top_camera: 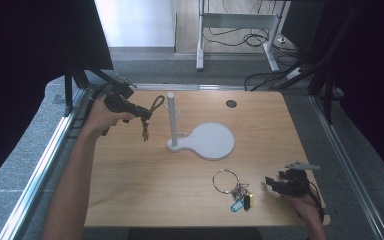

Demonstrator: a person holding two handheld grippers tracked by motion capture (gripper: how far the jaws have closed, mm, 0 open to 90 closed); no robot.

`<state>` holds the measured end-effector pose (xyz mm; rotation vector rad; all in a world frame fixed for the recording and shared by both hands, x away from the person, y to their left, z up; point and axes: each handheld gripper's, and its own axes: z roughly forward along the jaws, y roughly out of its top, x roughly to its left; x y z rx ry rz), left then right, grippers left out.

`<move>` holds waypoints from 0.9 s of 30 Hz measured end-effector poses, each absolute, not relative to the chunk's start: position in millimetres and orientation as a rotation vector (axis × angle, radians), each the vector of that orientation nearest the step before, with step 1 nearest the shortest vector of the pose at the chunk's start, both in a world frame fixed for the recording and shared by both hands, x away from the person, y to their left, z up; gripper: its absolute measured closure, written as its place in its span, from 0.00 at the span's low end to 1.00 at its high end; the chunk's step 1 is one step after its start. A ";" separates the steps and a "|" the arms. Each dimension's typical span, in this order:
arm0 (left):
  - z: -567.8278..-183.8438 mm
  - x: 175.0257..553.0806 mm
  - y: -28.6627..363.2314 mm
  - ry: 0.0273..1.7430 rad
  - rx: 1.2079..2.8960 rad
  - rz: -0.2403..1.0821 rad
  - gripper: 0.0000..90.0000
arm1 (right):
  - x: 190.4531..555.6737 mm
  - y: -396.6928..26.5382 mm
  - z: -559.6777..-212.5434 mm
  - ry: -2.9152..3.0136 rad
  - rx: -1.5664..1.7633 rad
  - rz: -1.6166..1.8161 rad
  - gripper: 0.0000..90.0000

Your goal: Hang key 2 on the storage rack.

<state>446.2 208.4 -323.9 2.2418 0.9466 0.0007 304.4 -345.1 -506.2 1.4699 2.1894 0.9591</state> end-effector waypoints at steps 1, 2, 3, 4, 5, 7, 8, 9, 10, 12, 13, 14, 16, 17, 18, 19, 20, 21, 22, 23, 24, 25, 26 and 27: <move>-324.8 446.2 207.1 0.941 2.249 -0.002 0.75 | 304.3 -345.2 -505.9 2.189 1.471 0.959 0.38; -324.8 446.2 207.1 0.941 2.249 -0.002 0.75 | 304.3 -345.4 -505.7 2.188 1.472 0.959 0.38; -325.2 446.2 206.1 0.936 2.255 -0.002 0.75 | 304.3 -345.4 -505.7 2.188 1.472 0.959 0.38; -325.5 446.1 205.3 0.931 2.261 -0.002 0.75 | 304.3 -345.5 -505.6 2.187 1.471 0.960 0.38; -326.3 445.6 203.1 0.923 2.263 -0.005 0.75 | 304.2 -345.5 -505.8 2.187 1.471 0.959 0.38; -328.0 444.7 200.6 0.917 2.268 -0.008 0.75 | 304.3 -345.4 -506.0 2.188 1.471 0.958 0.38; -328.0 444.7 200.6 0.917 2.268 -0.008 0.75 | 304.3 -345.4 -506.0 2.188 1.471 0.958 0.38; -330.2 444.2 198.5 0.911 2.275 -0.012 0.75 | 304.3 -345.4 -506.0 2.188 1.471 0.957 0.38; -330.2 444.2 198.5 0.911 2.275 -0.012 0.75 | 304.3 -345.4 -506.0 2.188 1.471 0.957 0.38; -334.5 444.2 196.2 0.910 2.278 -0.016 0.75 | 304.3 -345.3 -505.7 2.188 1.470 0.958 0.38; -338.3 444.2 194.9 0.907 2.275 -0.021 0.75 | 304.3 -345.1 -505.8 2.188 1.469 0.957 0.38; -338.3 444.2 194.9 0.907 2.275 -0.021 0.74 | 304.3 -345.1 -505.8 2.188 1.469 0.957 0.38; -342.9 444.2 193.6 0.904 2.273 -0.030 0.74 | 304.3 -344.9 -505.9 2.188 1.467 0.957 0.38; -344.6 444.2 193.3 0.903 2.272 -0.035 0.74 | 304.4 -345.0 -505.9 2.188 1.467 0.956 0.38; -347.5 443.9 192.4 0.905 2.273 -0.038 0.74 | 304.5 -345.1 -506.0 2.188 1.469 0.956 0.38; -347.5 443.9 192.4 0.905 2.273 -0.038 0.74 | 304.5 -345.1 -506.0 2.188 1.469 0.956 0.38; -348.6 443.9 191.9 0.902 2.275 -0.039 0.74 | 304.5 -345.1 -506.2 2.188 1.469 0.955 0.38; -350.5 443.5 190.6 0.901 2.278 -0.038 0.74 | 304.5 -344.9 -506.4 2.188 1.470 0.953 0.38; -351.1 442.9 189.7 0.903 2.281 -0.036 0.74 | 304.5 -344.5 -506.6 2.186 1.470 0.953 0.38; -351.1 442.9 189.7 0.903 2.281 -0.036 0.74 | 304.5 -344.5 -506.6 2.186 1.470 0.953 0.38; -352.3 442.6 189.1 0.900 2.283 -0.034 0.74 | 304.5 -344.2 -506.5 2.190 1.466 0.950 0.38; -353.1 442.1 188.3 0.901 2.288 -0.031 0.74 | 304.5 -344.2 -506.5 2.190 1.466 0.950 0.38; -354.4 441.9 187.9 0.898 2.289 -0.029 0.74 | 304.5 -344.0 -506.4 2.191 1.465 0.950 0.38; -356.8 441.4 187.1 0.898 2.282 -0.029 0.74 | 304.5 -343.7 -506.3 2.191 1.464 0.951 0.38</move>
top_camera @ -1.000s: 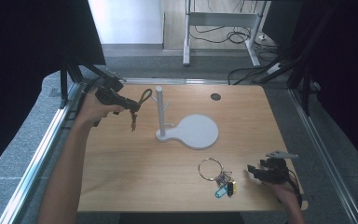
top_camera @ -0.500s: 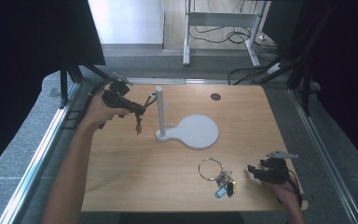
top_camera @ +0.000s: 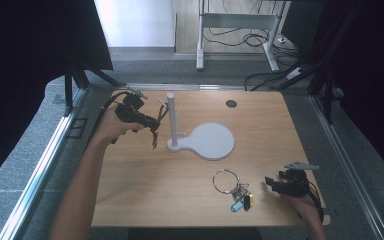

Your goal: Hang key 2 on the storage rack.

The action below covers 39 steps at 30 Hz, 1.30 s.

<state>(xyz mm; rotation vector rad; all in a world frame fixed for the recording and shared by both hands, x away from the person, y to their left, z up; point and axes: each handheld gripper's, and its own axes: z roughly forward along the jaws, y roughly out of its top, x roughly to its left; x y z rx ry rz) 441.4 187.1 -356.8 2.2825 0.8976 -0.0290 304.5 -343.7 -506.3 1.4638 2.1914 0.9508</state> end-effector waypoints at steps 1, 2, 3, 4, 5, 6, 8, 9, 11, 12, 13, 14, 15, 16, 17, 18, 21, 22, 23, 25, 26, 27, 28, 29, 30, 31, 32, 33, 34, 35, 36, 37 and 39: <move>-356.8 441.4 187.1 0.898 2.282 -0.029 0.74 | 304.5 -343.7 -506.3 2.191 1.464 0.951 0.38; -359.6 441.4 186.7 0.896 2.277 -0.025 0.74 | 304.4 -343.4 -506.1 2.191 1.465 0.950 0.38; -359.6 441.4 186.7 0.896 2.277 -0.025 0.74 | 304.3 -343.7 -506.0 2.191 1.462 0.951 0.38; -360.9 441.7 186.5 0.893 2.274 -0.026 0.74 | 304.2 -343.9 -505.7 2.189 1.464 0.952 0.38; -361.6 441.3 185.6 0.894 2.277 -0.022 0.74 | 304.0 -344.0 -505.5 2.185 1.466 0.952 0.38; -362.1 441.1 184.6 0.895 2.277 -0.017 0.74 | 303.9 -344.4 -505.0 2.185 1.465 0.952 0.38; -362.0 440.0 182.2 0.882 2.272 -0.022 0.73 | 303.3 -344.8 -503.5 2.180 1.464 0.954 0.38; -362.0 440.0 182.2 0.882 2.272 -0.022 0.70 | 303.3 -344.8 -503.5 2.180 1.464 0.954 0.38; -360.4 436.1 180.3 0.912 2.268 0.013 0.64 | 302.2 -345.3 -501.0 2.167 1.460 0.955 0.38; -360.4 436.1 180.3 0.912 2.268 0.013 0.63 | 302.2 -345.3 -501.0 2.167 1.460 0.955 0.38; -359.6 433.8 179.5 0.915 2.270 0.026 0.63 | 301.6 -344.9 -499.6 2.163 1.455 0.955 0.38; -358.6 431.0 179.0 0.916 2.269 0.038 0.61 | 300.9 -344.3 -498.3 2.161 1.451 0.955 0.38; -357.5 427.7 178.8 0.914 2.265 0.051 0.59 | 300.2 -343.6 -497.0 2.159 1.442 0.952 0.38; -356.5 423.8 178.9 0.913 2.256 0.063 0.58 | 299.2 -342.8 -495.3 2.159 1.435 0.950 0.38; -355.7 419.9 178.8 0.913 2.242 0.069 0.57 | 298.5 -342.0 -493.5 2.160 1.425 0.949 0.38; -355.0 415.6 179.1 0.913 2.237 0.077 0.56 | 297.1 -339.6 -489.5 2.159 1.410 0.946 0.38; -354.7 403.6 180.3 0.915 2.267 0.114 0.53 | 295.9 -337.2 -485.3 2.166 1.387 0.938 0.38; -354.7 399.3 181.2 0.916 2.276 0.137 0.53 | 295.5 -335.8 -483.4 2.170 1.378 0.936 0.38; -355.2 394.9 182.1 0.920 2.271 0.145 0.52 | 294.8 -332.6 -480.0 2.187 1.361 0.933 0.38; -357.3 386.0 184.6 0.914 2.261 0.138 0.51 | 294.7 -328.5 -477.6 2.210 1.361 0.925 0.40; -358.7 381.6 185.8 0.913 2.262 0.142 0.51 | 294.7 -328.5 -477.6 2.210 1.361 0.925 0.40; -362.1 373.2 188.1 0.914 2.268 0.153 0.50 | 295.4 -323.4 -475.2 2.235 1.343 0.915 0.41; -364.6 369.3 189.4 0.914 2.267 0.156 0.50 | 295.6 -320.7 -473.8 2.249 1.333 0.917 0.42; -364.6 369.3 189.4 0.914 2.267 0.156 0.50 | 295.6 -320.7 -473.8 2.249 1.333 0.917 0.42; -369.2 361.3 191.5 0.921 2.273 0.171 0.50 | 295.7 -315.7 -471.2 2.275 1.312 0.923 0.44; -369.2 361.3 191.5 0.921 2.273 0.171 0.50 | 295.7 -315.7 -471.2 2.275 1.312 0.923 0.44; -372.0 357.8 192.4 0.922 2.270 0.174 0.50 | 295.7 -311.7 -469.5 2.303 1.296 0.923 0.47; -377.7 351.1 193.5 0.923 2.274 0.179 0.50 | 295.9 -310.3 -469.2 2.318 1.291 0.919 0.48; -377.7 351.1 193.5 0.923 2.274 0.179 0.50 | 295.9 -310.3 -469.2 2.318 1.291 0.919 0.48; -380.8 347.5 193.3 0.923 2.277 0.184 0.50 | 297.1 -309.4 -469.2 2.346 1.294 0.915 0.50; -383.9 344.1 192.2 0.918 2.288 0.188 0.50 | 297.1 -309.4 -469.2 2.346 1.294 0.915 0.50; -387.3 340.5 190.3 0.908 2.302 0.187 0.49 | 298.6 -310.3 -469.8 2.380 1.290 0.902 0.51; -393.0 334.4 187.8 0.893 2.314 0.175 0.49 | 299.7 -311.5 -470.1 2.411 1.282 0.877 0.52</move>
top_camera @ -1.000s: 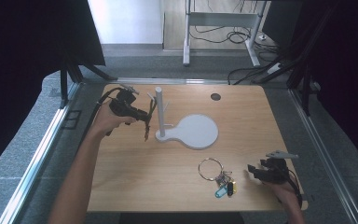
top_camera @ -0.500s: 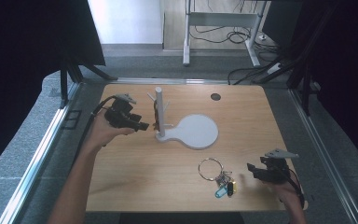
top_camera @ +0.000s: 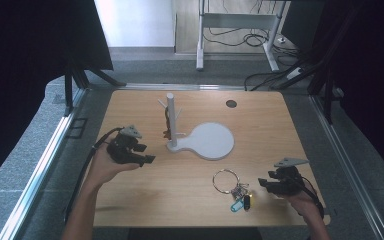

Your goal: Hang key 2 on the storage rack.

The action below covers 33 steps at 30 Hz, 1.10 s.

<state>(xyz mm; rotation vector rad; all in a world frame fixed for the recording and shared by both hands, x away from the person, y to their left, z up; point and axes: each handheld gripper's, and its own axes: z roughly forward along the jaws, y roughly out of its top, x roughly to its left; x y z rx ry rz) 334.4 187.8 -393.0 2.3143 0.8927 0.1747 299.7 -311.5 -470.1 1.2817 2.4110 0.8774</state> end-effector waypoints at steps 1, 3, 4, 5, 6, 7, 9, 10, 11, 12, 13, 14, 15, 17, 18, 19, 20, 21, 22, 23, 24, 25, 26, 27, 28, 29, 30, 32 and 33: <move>-395.4 332.1 186.6 0.892 2.318 0.176 0.49 | 299.7 -311.5 -470.1 2.411 1.282 0.877 0.52; -399.9 328.0 185.0 0.895 2.332 0.195 0.49 | 300.9 -312.7 -469.0 2.426 1.278 0.856 0.52; -404.2 324.8 185.5 0.900 2.332 0.196 0.49 | 302.3 -313.3 -465.5 2.448 1.269 0.848 0.55; -404.2 324.8 185.5 0.900 2.332 0.196 0.49 | 302.3 -313.3 -465.5 2.448 1.269 0.848 0.55; -406.2 323.0 186.2 0.905 2.327 0.193 0.49 | 302.9 -313.0 -463.3 2.464 1.262 0.848 0.57; -408.8 321.3 187.1 0.910 2.319 0.191 0.49 | 304.4 -311.1 -458.5 2.494 1.238 0.838 0.58; -414.3 318.2 188.7 0.920 2.313 0.186 0.49 | 305.5 -309.6 -456.2 2.509 1.226 0.837 0.58; -421.1 315.6 189.9 0.928 2.320 0.171 0.49 | 307.9 -305.8 -451.5 2.529 1.208 0.825 0.59; -421.1 315.6 189.9 0.928 2.320 0.171 0.49 | 307.9 -305.8 -451.5 2.529 1.208 0.825 0.59; -424.8 314.5 190.5 0.935 2.320 0.165 0.49 | 310.9 -301.5 -447.0 2.546 1.193 0.809 0.59; -427.9 313.2 191.3 0.942 2.320 0.164 0.49 | 312.7 -299.4 -444.9 2.555 1.184 0.808 0.60; -431.2 312.0 192.2 0.948 2.314 0.160 0.49 | 314.8 -297.6 -442.8 2.566 1.177 0.802 0.60; -436.9 309.8 195.1 0.966 2.302 0.153 0.49 | 317.1 -295.8 -441.0 2.578 1.175 0.796 0.61; -443.2 307.9 197.6 0.984 2.285 0.147 0.49 | 322.0 -292.4 -438.0 2.601 1.177 0.780 0.62; -446.4 308.0 198.6 0.986 2.288 0.140 0.49 | 324.4 -290.7 -436.5 2.611 1.178 0.769 0.62; -448.4 308.3 199.3 0.989 2.302 0.138 0.49 | 326.6 -288.7 -435.1 2.622 1.177 0.758 0.62; -448.4 308.3 199.3 0.989 2.302 0.138 0.49 | 326.6 -288.7 -435.1 2.622 1.177 0.758 0.62; -449.3 308.0 200.0 0.993 2.305 0.148 0.49 | 330.6 -284.1 -432.3 2.646 1.177 0.734 0.63; -448.9 307.5 201.4 0.995 2.301 0.157 0.49 | 330.6 -284.1 -432.3 2.646 1.177 0.734 0.63; -447.9 306.9 204.6 1.000 2.275 0.145 0.49 | 334.2 -278.2 -430.2 2.666 1.187 0.703 0.64; -447.7 305.9 205.0 1.004 2.268 0.146 0.49 | 335.9 -274.7 -429.8 2.680 1.186 0.684 0.65; -447.8 305.3 205.2 1.001 2.269 0.146 0.49 | 337.4 -270.7 -429.5 2.694 1.183 0.662 0.65; -447.8 305.3 205.2 1.001 2.269 0.146 0.49 | 337.4 -270.7 -429.5 2.694 1.183 0.662 0.65; -447.8 304.5 205.4 0.997 2.270 0.143 0.49 | 338.6 -266.4 -429.2 2.703 1.181 0.646 0.66; -448.3 303.1 205.9 0.993 2.266 0.138 0.49 | 340.7 -257.9 -429.2 2.725 1.178 0.622 0.66; -448.4 302.5 206.4 0.991 2.262 0.137 0.49 | 341.9 -253.8 -429.8 2.735 1.169 0.608 0.67; -448.2 301.9 207.0 0.991 2.258 0.135 0.49 | 343.0 -249.7 -430.5 2.746 1.166 0.594 0.67; -448.4 301.6 207.4 0.991 2.250 0.133 0.49 | 344.2 -245.7 -431.8 2.753 1.166 0.585 0.68; -448.9 301.2 207.4 0.989 2.244 0.130 0.49 | 345.6 -242.1 -433.3 2.762 1.166 0.572 0.68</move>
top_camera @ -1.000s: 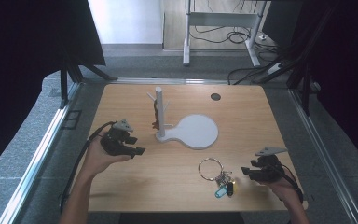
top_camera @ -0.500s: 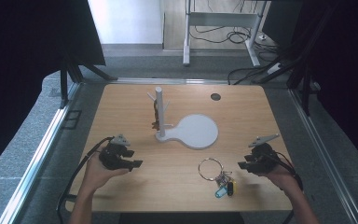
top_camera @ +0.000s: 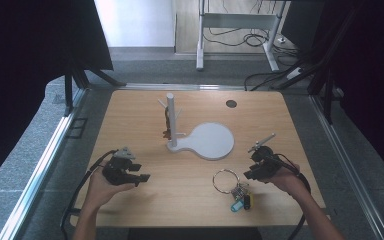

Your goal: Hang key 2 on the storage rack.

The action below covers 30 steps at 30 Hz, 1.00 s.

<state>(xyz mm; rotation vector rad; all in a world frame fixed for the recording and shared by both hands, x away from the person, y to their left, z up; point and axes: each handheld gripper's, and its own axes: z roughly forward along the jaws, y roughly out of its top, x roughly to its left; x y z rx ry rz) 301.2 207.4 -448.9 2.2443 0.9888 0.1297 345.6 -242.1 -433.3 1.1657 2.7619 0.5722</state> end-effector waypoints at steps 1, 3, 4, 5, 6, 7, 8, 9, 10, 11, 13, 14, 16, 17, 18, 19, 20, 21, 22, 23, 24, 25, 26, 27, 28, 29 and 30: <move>-449.5 301.0 207.1 0.985 2.244 0.124 0.49 | 347.4 -238.7 -435.2 2.771 1.168 0.561 0.69; -450.0 300.7 206.8 0.983 2.241 0.122 0.49 | 353.7 -229.6 -441.5 2.795 1.171 0.527 0.70; -450.0 300.7 206.8 0.983 2.240 0.122 0.49 | 355.1 -227.6 -442.5 2.800 1.174 0.522 0.70; -449.9 300.5 207.2 0.984 2.238 0.123 0.49 | 355.1 -227.6 -442.5 2.800 1.174 0.522 0.70; -449.7 300.3 207.5 0.985 2.234 0.122 0.49 | 357.7 -224.6 -444.1 2.807 1.172 0.516 0.71; -449.6 300.2 207.8 0.985 2.229 0.120 0.49 | 359.6 -222.1 -445.3 2.811 1.174 0.506 0.71; -449.5 300.1 208.3 0.986 2.225 0.119 0.49 | 361.4 -219.7 -446.4 2.812 1.175 0.495 0.72; -449.5 300.1 208.9 0.987 2.223 0.116 0.49 | 363.2 -217.4 -447.5 2.818 1.176 0.488 0.72; -449.5 300.0 209.5 0.987 2.223 0.116 0.49 | 364.8 -215.1 -448.5 2.823 1.176 0.478 0.72; -449.9 299.8 210.0 0.993 2.219 0.115 0.49 | 367.0 -210.0 -450.3 2.831 1.170 0.450 0.73; -450.3 299.7 210.1 0.994 2.220 0.115 0.49 | 367.6 -207.6 -451.0 2.833 1.172 0.440 0.73; -450.7 299.5 210.0 0.997 2.223 0.115 0.49 | 368.3 -205.6 -451.8 2.836 1.169 0.430 0.73; -452.2 299.4 209.0 0.995 2.230 0.112 0.49 | 369.5 -201.7 -453.6 2.840 1.173 0.399 0.74; -452.7 299.5 208.5 0.993 2.235 0.109 0.49 | 370.8 -199.9 -455.5 2.845 1.173 0.386 0.74; -453.3 299.4 207.9 0.995 2.234 0.108 0.49 | 370.8 -199.9 -455.5 2.845 1.173 0.386 0.74; -453.2 299.6 208.0 0.993 2.239 0.108 0.49 | 371.6 -199.0 -456.8 2.848 1.173 0.372 0.74; -453.1 299.5 208.2 0.994 2.234 0.107 0.49 | 372.2 -197.9 -458.4 2.848 1.174 0.360 0.75; -452.0 299.4 209.9 0.992 2.233 0.111 0.49 | 373.8 -196.1 -461.2 2.855 1.168 0.345 0.76; -451.5 298.9 210.5 0.995 2.228 0.114 0.49 | 374.5 -195.2 -462.3 2.855 1.168 0.337 0.76; -451.5 298.9 210.5 0.995 2.228 0.114 0.49 | 374.5 -195.2 -462.3 2.855 1.168 0.337 0.76; -451.0 298.7 211.3 0.995 2.227 0.116 0.49 | 375.1 -194.1 -463.3 2.852 1.170 0.331 0.77; -450.9 298.4 211.5 0.998 2.222 0.118 0.49 | 376.1 -193.4 -464.4 2.852 1.168 0.328 0.77; -450.8 298.1 211.5 0.995 2.226 0.117 0.49 | 377.6 -191.8 -466.6 2.853 1.163 0.313 0.78; -450.8 298.1 211.5 0.995 2.226 0.117 0.49 | 377.6 -191.8 -466.6 2.853 1.163 0.313 0.78; -450.9 298.0 211.4 0.994 2.227 0.115 0.49 | 378.0 -191.1 -467.5 2.853 1.167 0.307 0.79; -451.3 298.1 211.3 0.994 2.228 0.114 0.49 | 379.4 -190.5 -469.4 2.859 1.163 0.300 0.80; -451.3 298.1 211.3 0.994 2.228 0.114 0.49 | 379.4 -190.5 -469.4 2.859 1.163 0.300 0.80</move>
